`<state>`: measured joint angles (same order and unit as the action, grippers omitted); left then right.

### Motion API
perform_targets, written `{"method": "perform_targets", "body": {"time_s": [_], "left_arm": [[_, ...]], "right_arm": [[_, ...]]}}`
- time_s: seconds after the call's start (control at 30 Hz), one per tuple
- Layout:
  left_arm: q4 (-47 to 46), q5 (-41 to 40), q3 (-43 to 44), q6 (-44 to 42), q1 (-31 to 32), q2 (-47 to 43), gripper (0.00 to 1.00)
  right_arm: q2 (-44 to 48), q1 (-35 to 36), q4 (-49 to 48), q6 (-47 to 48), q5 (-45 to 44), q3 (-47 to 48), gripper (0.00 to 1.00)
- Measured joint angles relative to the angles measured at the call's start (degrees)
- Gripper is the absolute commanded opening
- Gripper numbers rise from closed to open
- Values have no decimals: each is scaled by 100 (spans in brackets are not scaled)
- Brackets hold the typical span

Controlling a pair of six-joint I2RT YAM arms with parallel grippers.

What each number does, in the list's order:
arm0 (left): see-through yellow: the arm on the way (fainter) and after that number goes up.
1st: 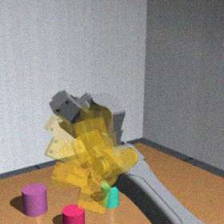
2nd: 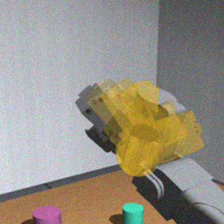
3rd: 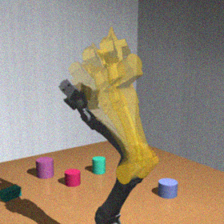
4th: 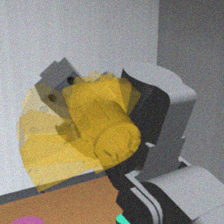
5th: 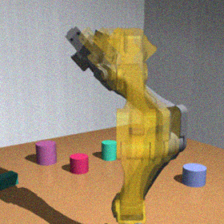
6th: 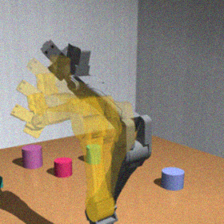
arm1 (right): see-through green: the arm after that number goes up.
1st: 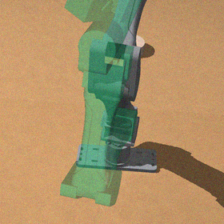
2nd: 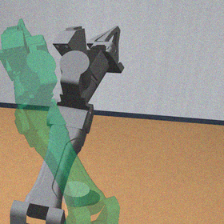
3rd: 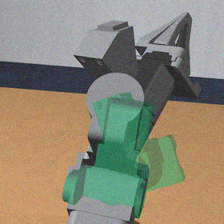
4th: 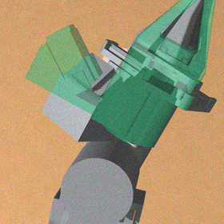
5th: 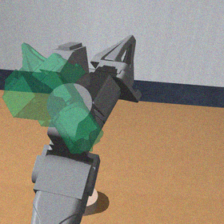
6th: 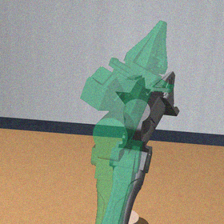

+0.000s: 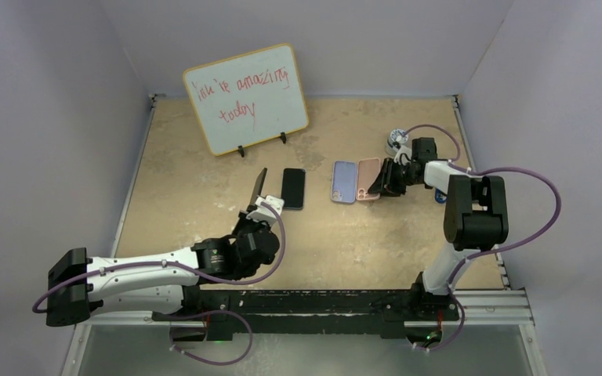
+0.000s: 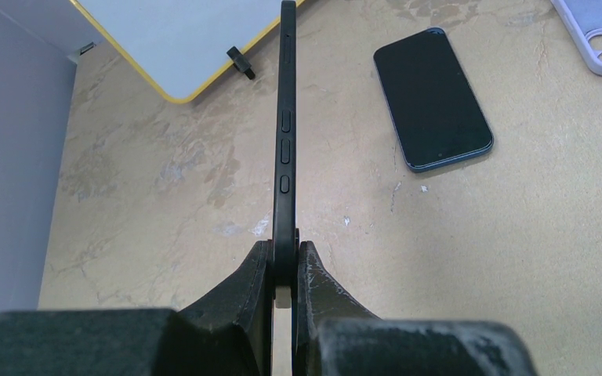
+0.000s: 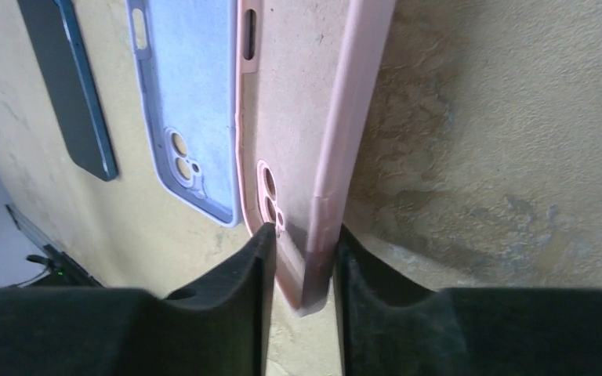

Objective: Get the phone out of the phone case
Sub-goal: Place the phone case at the center of the board, then place the phone at the center of the board.

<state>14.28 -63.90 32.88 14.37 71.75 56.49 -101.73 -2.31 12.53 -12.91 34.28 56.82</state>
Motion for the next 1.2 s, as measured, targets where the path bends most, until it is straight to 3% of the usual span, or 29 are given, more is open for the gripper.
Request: {"method": "perform_targets", "body": {"time_s": [0.17, 0.53, 0.67, 0.9, 1.2], "left_arm": [[0, -2, 0, 0, 0, 61, 0], [-74, 37, 0, -28, -114, 197, 0], [-227, 216, 0, -111, -380, 396, 0], [-463, 739, 37, -442, -929, 929, 0], [-570, 1545, 437, -905, -1478, 1703, 0]], "right_arm": [[24, 4, 72, 11, -291, 0, 57], [678, 4, 17, -92, -1397, -72, 77], [1484, 4, -367, -260, -1631, -457, 81], [3672, 4, -1661, -710, -1679, -1790, 91], [5549, 42, -2662, -1292, -1617, -2975, 93]]}}
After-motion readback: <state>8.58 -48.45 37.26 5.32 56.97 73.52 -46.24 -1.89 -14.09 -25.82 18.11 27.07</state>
